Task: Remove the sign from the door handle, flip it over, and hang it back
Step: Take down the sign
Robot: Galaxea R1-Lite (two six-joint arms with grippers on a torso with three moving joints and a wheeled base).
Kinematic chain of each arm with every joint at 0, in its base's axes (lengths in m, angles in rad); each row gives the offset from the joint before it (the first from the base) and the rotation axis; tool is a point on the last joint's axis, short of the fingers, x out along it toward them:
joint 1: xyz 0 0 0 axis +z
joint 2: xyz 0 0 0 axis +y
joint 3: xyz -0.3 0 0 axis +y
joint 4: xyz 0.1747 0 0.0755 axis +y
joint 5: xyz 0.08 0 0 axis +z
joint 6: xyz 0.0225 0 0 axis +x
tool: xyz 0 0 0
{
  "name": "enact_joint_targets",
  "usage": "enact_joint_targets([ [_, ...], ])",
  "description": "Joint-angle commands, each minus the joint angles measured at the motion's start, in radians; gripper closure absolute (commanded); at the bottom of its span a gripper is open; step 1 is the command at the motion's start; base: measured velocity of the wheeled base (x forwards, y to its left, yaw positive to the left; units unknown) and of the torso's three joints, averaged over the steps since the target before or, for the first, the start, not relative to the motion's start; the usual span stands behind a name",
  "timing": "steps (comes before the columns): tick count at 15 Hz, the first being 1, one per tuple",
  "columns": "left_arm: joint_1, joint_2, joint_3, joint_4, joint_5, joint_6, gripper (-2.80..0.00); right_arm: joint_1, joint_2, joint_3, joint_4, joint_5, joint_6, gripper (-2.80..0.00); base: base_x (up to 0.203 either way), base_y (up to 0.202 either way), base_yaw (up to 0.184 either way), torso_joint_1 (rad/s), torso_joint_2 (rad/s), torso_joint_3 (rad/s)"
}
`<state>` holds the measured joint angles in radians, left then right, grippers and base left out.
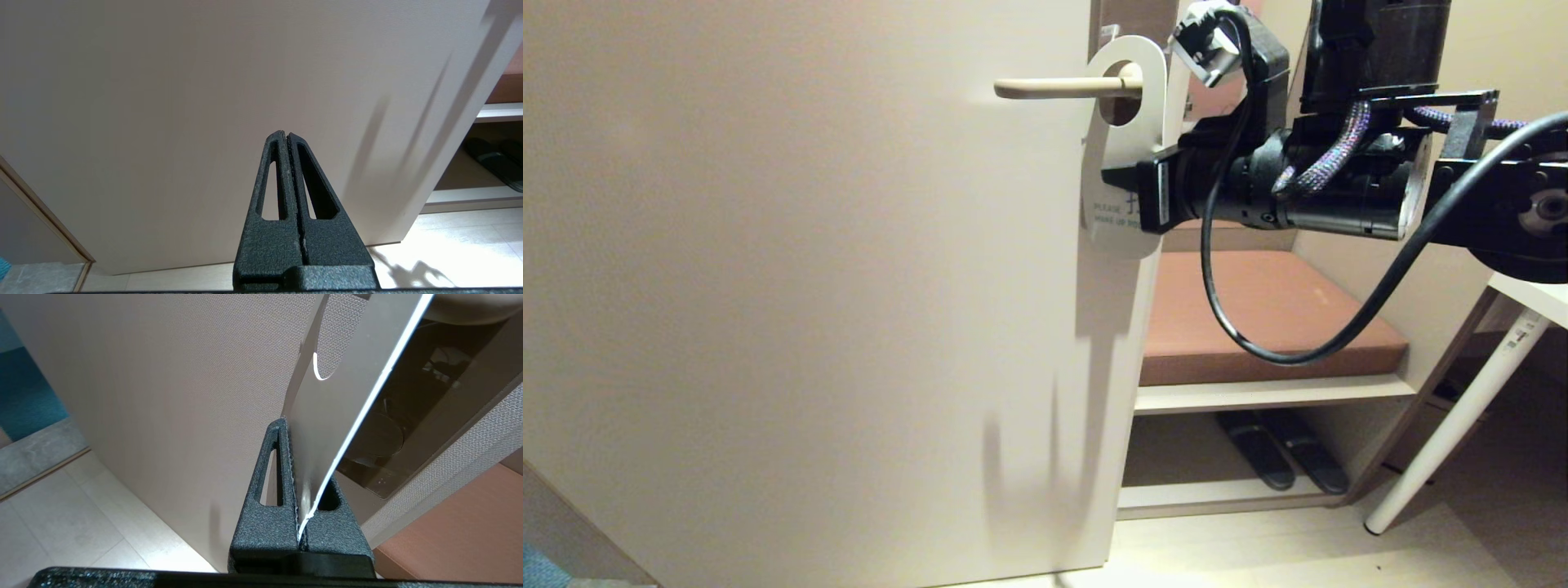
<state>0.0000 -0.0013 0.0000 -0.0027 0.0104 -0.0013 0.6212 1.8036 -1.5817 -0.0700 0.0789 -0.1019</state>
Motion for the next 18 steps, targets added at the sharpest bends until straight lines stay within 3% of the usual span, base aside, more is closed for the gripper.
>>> enact_joint_targets([
  [1, 0.000, 0.001, 0.000, 0.000, 0.000, 0.000, 0.00, 0.025, 0.002, -0.001, -0.001, -0.026, 0.001, 0.00, 0.000, 0.000, 0.000, 0.000, 0.00, 0.000],
  [6, 0.000, 0.001, 0.000, 0.000, 0.000, 0.000, 0.00, 0.092, 0.025, -0.013, -0.004, -0.167, 0.028, 0.00, 0.000, 0.000, 0.000, 0.000, 0.00, 0.000],
  [18, 0.000, 0.001, 0.000, 0.000, 0.000, 0.000, 0.00, 0.154, 0.120, -0.095, -0.103, -0.209, 0.027, 0.00, 0.000, 0.000, 0.000, 0.000, 0.00, 0.000],
])
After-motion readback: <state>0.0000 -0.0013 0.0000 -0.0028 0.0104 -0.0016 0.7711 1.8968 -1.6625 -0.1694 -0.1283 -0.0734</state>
